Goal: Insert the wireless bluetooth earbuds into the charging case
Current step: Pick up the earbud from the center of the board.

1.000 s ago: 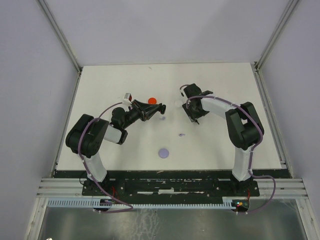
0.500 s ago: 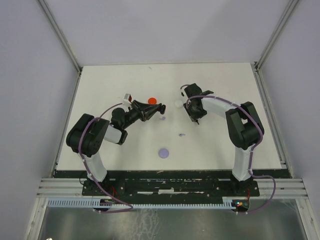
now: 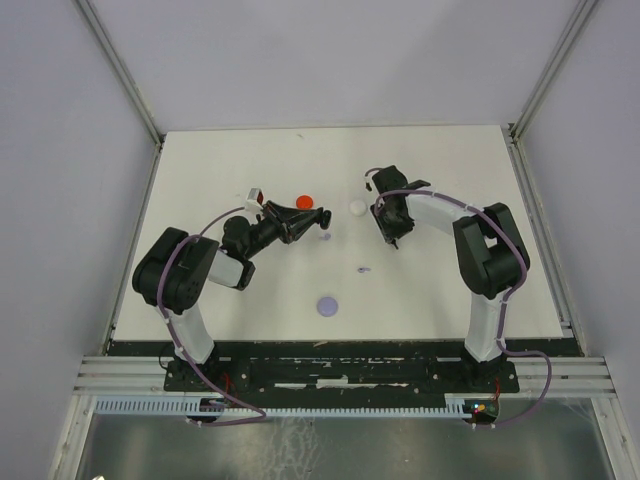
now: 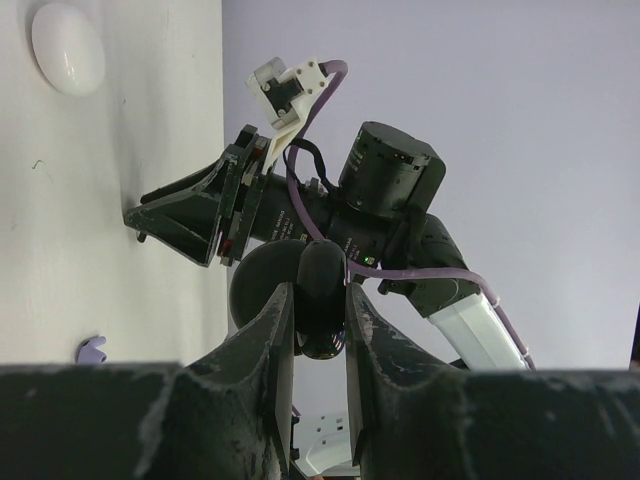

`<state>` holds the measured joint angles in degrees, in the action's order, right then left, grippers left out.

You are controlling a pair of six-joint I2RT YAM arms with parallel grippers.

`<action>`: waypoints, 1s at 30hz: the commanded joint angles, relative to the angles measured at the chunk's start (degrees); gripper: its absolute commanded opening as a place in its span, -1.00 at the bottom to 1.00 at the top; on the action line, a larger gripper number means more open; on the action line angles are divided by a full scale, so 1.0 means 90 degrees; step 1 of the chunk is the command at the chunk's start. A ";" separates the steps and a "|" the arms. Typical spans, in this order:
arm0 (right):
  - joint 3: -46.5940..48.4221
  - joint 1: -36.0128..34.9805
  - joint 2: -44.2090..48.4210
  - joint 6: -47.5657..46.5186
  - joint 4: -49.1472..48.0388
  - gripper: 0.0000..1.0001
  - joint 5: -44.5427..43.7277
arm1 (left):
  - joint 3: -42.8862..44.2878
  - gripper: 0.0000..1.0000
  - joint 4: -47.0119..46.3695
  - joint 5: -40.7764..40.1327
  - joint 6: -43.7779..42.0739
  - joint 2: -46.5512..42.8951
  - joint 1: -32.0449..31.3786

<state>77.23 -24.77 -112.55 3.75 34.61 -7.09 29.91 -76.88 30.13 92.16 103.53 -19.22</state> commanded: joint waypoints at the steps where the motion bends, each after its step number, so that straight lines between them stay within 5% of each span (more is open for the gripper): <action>1: -0.0074 0.0088 -0.0045 0.0107 -0.0057 -0.21 0.0092 | -0.0032 -0.94 -0.0433 0.0038 0.0141 -0.0009 0.0026; 14: -0.0052 0.0184 -0.0073 0.0173 0.0007 -0.43 0.0294 | -0.0026 -0.94 -0.0393 0.0041 0.0117 -0.0023 0.0027; 20: -0.0015 0.0200 0.0089 0.0246 -0.0083 -0.81 0.0289 | -0.0002 -0.94 -0.0295 0.0041 0.0079 -0.0064 0.0027; 23: -0.0051 0.0196 0.0425 0.0297 -0.0349 -0.97 0.0465 | 0.0003 -0.94 -0.0220 0.0024 0.0054 -0.0094 0.0017; 30: -0.0886 0.0196 0.2135 0.0522 -0.1846 -0.98 0.0889 | 0.0100 -0.94 -0.0019 -0.0050 0.0004 -0.0117 -0.0115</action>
<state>72.10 -23.18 -105.08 6.46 29.10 -1.96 29.91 -76.18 30.09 92.16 103.53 -19.38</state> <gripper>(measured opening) 0.230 0.290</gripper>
